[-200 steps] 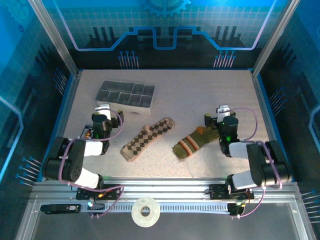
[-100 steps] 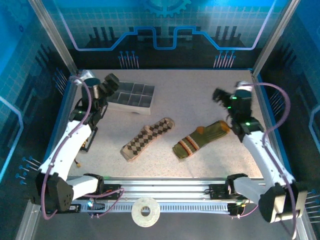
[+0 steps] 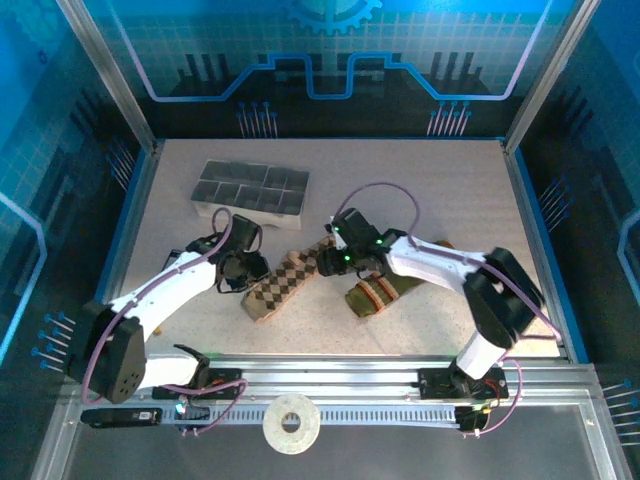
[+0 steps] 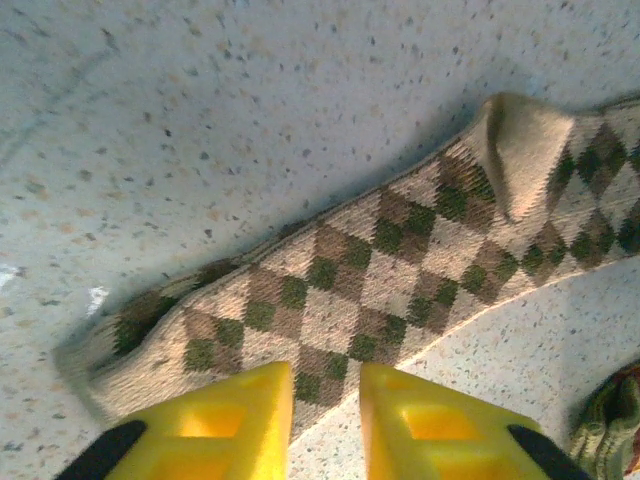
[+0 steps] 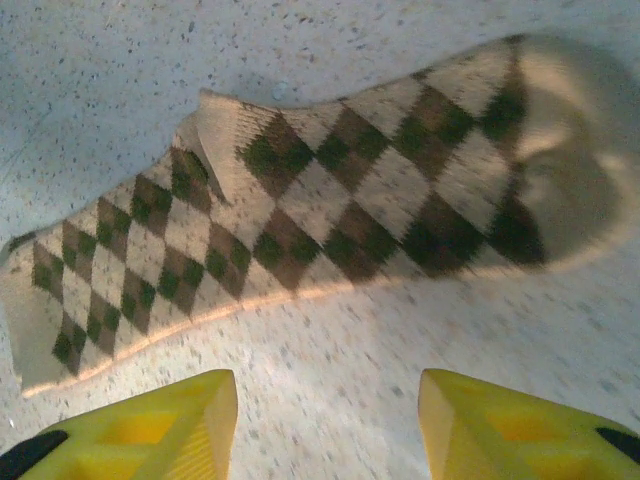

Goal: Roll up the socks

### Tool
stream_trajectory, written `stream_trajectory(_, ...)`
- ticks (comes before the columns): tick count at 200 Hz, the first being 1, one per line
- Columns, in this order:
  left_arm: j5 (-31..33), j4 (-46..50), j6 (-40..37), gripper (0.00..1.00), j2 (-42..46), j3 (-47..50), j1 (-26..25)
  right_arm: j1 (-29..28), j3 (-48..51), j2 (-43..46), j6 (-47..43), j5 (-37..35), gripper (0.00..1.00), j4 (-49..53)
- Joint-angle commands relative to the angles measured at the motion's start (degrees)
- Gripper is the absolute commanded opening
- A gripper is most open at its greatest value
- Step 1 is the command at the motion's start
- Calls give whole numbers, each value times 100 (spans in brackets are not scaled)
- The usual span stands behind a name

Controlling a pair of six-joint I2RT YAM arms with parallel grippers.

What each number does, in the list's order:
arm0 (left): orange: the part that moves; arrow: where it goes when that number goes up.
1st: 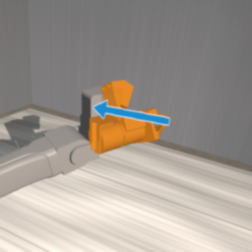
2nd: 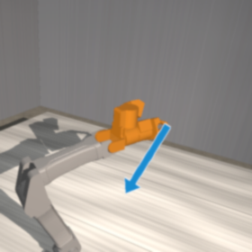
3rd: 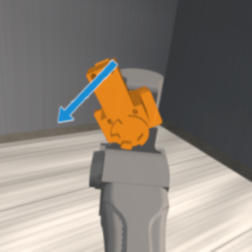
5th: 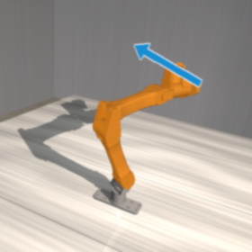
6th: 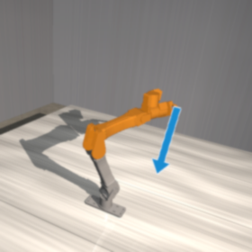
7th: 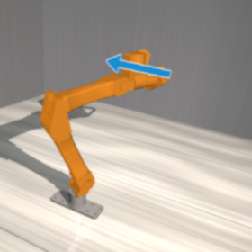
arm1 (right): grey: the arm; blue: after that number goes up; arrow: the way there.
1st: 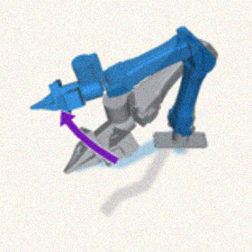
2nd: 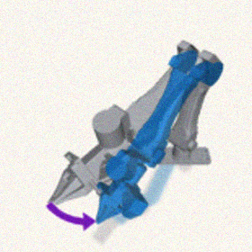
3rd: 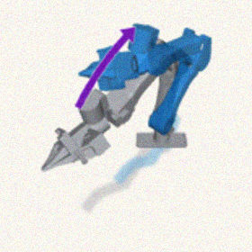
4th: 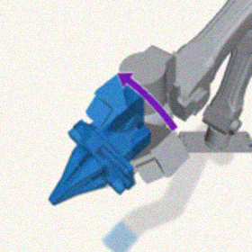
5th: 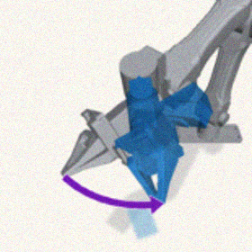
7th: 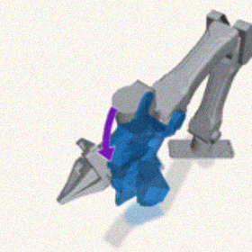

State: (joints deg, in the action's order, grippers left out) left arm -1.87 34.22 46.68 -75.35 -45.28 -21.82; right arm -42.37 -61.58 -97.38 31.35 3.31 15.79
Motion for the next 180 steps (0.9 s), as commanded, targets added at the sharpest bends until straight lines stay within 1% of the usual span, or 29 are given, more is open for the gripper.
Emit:
stream_trajectory(1,-377,-365,92,21,-297,171,8,117,-512,-558,314,540,48,-276)
stream_trajectory(23,-512,-603,142,20,-505,343,8,399,-567,-1067,570,745,47,-594)
stream_trajectory(40,-790,-780,238,20,-700,476,-20,611,-775,-1473,639,847,46,-472)
stream_trajectory(51,-968,-924,355,18,-775,583,-86,715,-942,-1694,579,920,46,-352)
stream_trajectory(69,-1171,-1216,700,18,-803,792,-330,875,-1352,-2046,403,976,44,-25)
stream_trajectory(77,-1216,-1353,901,18,-774,877,-496,932,-1491,-2142,312,985,40,66)
stream_trajectory(86,-1268,-1502,1135,18,-735,930,-657,1015,-1626,-2224,248,1032,39,152)
stream_trajectory(104,-1163,-1451,1402,18,-650,861,-978,1138,-1864,-2282,48,1106,38,352)
stream_trajectory(115,-1071,-1245,1460,19,-528,772,-1023,1143,-1934,-2140,-227,1046,38,503)
stream_trajectory(126,-1042,-1196,1567,20,-307,757,-995,1092,-1827,-1783,-605,898,40,488)
stream_trajectory(145,-1161,-1306,1761,23,92,753,-901,896,-1164,-773,-1340,630,49,-32)
stream_trajectory(165,-1289,-1030,1737,23,448,701,-519,591,-382,194,-2103,535,59,-448)
stream_trajectory(180,-1329,-641,1495,22,683,678,-22,146,119,589,-2657,456,65,-532)
